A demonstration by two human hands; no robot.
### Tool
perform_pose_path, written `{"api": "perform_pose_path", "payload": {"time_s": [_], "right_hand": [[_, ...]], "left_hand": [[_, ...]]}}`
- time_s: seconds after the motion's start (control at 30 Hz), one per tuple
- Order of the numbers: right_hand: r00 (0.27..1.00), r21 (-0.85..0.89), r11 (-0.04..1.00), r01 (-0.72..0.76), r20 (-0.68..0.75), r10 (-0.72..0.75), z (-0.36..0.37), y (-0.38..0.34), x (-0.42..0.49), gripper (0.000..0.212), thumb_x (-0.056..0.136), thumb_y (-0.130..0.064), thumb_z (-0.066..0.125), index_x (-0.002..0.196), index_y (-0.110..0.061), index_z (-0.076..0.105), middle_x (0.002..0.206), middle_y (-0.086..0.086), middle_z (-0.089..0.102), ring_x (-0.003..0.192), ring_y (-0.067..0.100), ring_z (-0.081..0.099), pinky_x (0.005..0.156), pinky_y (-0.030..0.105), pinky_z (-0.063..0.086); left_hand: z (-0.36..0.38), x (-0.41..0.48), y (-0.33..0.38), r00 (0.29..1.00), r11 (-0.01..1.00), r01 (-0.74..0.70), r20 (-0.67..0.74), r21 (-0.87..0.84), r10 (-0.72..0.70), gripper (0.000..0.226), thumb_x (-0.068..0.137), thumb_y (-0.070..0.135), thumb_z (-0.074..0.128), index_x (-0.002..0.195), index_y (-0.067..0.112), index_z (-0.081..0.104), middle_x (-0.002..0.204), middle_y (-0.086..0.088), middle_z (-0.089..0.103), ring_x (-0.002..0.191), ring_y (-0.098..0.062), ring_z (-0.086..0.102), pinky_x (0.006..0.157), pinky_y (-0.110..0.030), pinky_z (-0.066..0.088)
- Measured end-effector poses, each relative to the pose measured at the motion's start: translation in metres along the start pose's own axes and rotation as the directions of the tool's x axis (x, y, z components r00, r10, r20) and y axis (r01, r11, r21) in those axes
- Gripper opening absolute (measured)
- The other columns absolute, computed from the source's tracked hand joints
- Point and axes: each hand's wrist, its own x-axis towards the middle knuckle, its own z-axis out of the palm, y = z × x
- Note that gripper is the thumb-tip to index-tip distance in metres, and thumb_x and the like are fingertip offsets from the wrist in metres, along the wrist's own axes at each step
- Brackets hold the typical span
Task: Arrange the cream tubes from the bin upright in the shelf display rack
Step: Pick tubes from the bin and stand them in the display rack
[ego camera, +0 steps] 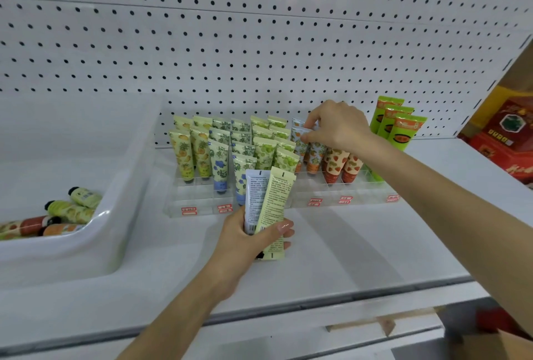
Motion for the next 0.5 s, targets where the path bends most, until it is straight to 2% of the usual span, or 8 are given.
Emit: {"api": "perform_pose_path", "payload": {"time_s": [0.07, 0.13, 0.23, 0.3, 0.37, 0.43, 0.5], "right_hand": [[1.000, 0.034, 0.999, 0.002, 0.003, -0.002, -0.006, 0.002, -0.003, 0.030, 0.078, -0.044, 0.072, 0.101, -0.025, 0.071, 0.076, -0.007, 0.054, 0.071, 0.016, 0.053, 0.062, 0.026, 0.036], [1.000, 0.107, 0.994, 0.001, -0.026, 0.002, -0.017, 0.005, -0.008, 0.026, 0.078, -0.043, 0.073, 0.095, -0.024, 0.071, 0.064, -0.014, 0.044, 0.059, 0.012, 0.049, 0.053, 0.025, 0.032], [0.997, 0.357, 0.934, 0.012, -0.073, 0.015, -0.038, 0.008, -0.025, 0.017, 0.080, -0.035, 0.072, 0.090, -0.021, 0.072, 0.057, -0.008, 0.043, 0.050, 0.006, 0.041, 0.051, 0.024, 0.032], [1.000, 0.604, 0.797, 0.020, -0.006, -0.021, -0.050, 0.002, -0.048, 0.011, 0.082, -0.031, 0.071, 0.088, -0.022, 0.073, 0.056, -0.004, 0.043, 0.048, 0.006, 0.037, 0.048, 0.018, 0.031], [0.988, 0.727, 0.687, -0.005, 0.108, -0.107, -0.050, -0.008, -0.071, 0.010, 0.082, -0.031, 0.071, 0.088, -0.024, 0.074, 0.057, -0.006, 0.045, 0.048, 0.005, 0.037, 0.045, 0.016, 0.031], [0.968, 0.745, 0.667, 0.003, 0.165, -0.189, -0.038, -0.016, -0.088, 0.012, 0.080, -0.031, 0.071, 0.089, -0.023, 0.074, 0.056, -0.008, 0.052, 0.050, 0.006, 0.042, 0.046, 0.020, 0.035], [0.956, 0.740, 0.672, 0.017, 0.185, -0.229, -0.025, -0.021, -0.097, 0.011, 0.081, -0.027, 0.071, 0.090, -0.021, 0.073, 0.051, -0.005, 0.048, 0.048, 0.007, 0.041, 0.046, 0.016, 0.033]], "left_hand": [[0.000, 0.000, 0.000, 1.000, 1.000, -0.003, 0.006, 0.003, 0.003, 0.028, 0.075, 0.005, 0.069, 0.101, 0.013, 0.065, 0.090, -0.011, 0.075, 0.081, -0.024, 0.072, 0.063, -0.029, 0.057], [0.000, 0.000, 0.000, 1.000, 1.000, -0.009, 0.017, 0.004, 0.009, 0.032, 0.071, 0.010, 0.071, 0.102, 0.014, 0.064, 0.091, -0.009, 0.075, 0.082, -0.024, 0.072, 0.063, -0.029, 0.057], [-0.001, 0.000, 0.000, 1.000, 1.000, -0.012, 0.023, -0.006, 0.012, 0.039, 0.064, 0.017, 0.072, 0.102, 0.015, 0.064, 0.092, -0.009, 0.075, 0.083, -0.025, 0.072, 0.064, -0.029, 0.057], [-0.001, 0.000, 0.000, 1.000, 1.000, -0.012, 0.028, -0.011, 0.013, 0.041, 0.063, 0.018, 0.072, 0.103, 0.015, 0.064, 0.091, -0.008, 0.075, 0.083, -0.024, 0.072, 0.065, -0.030, 0.058], [-0.001, 0.000, 0.000, 0.999, 1.000, -0.010, 0.036, -0.009, 0.010, 0.042, 0.062, 0.018, 0.072, 0.103, 0.014, 0.064, 0.091, -0.008, 0.075, 0.082, -0.024, 0.072, 0.064, -0.029, 0.058], [-0.001, 0.000, 0.000, 0.999, 1.000, -0.010, 0.047, -0.004, 0.010, 0.043, 0.061, 0.019, 0.072, 0.103, 0.015, 0.064, 0.090, -0.009, 0.075, 0.081, -0.023, 0.072, 0.063, -0.028, 0.057], [-0.001, 0.000, -0.001, 0.998, 1.000, -0.015, 0.057, 0.001, 0.015, 0.043, 0.061, 0.020, 0.072, 0.103, 0.015, 0.064, 0.090, -0.009, 0.075, 0.081, -0.023, 0.072, 0.063, -0.028, 0.057]]}}
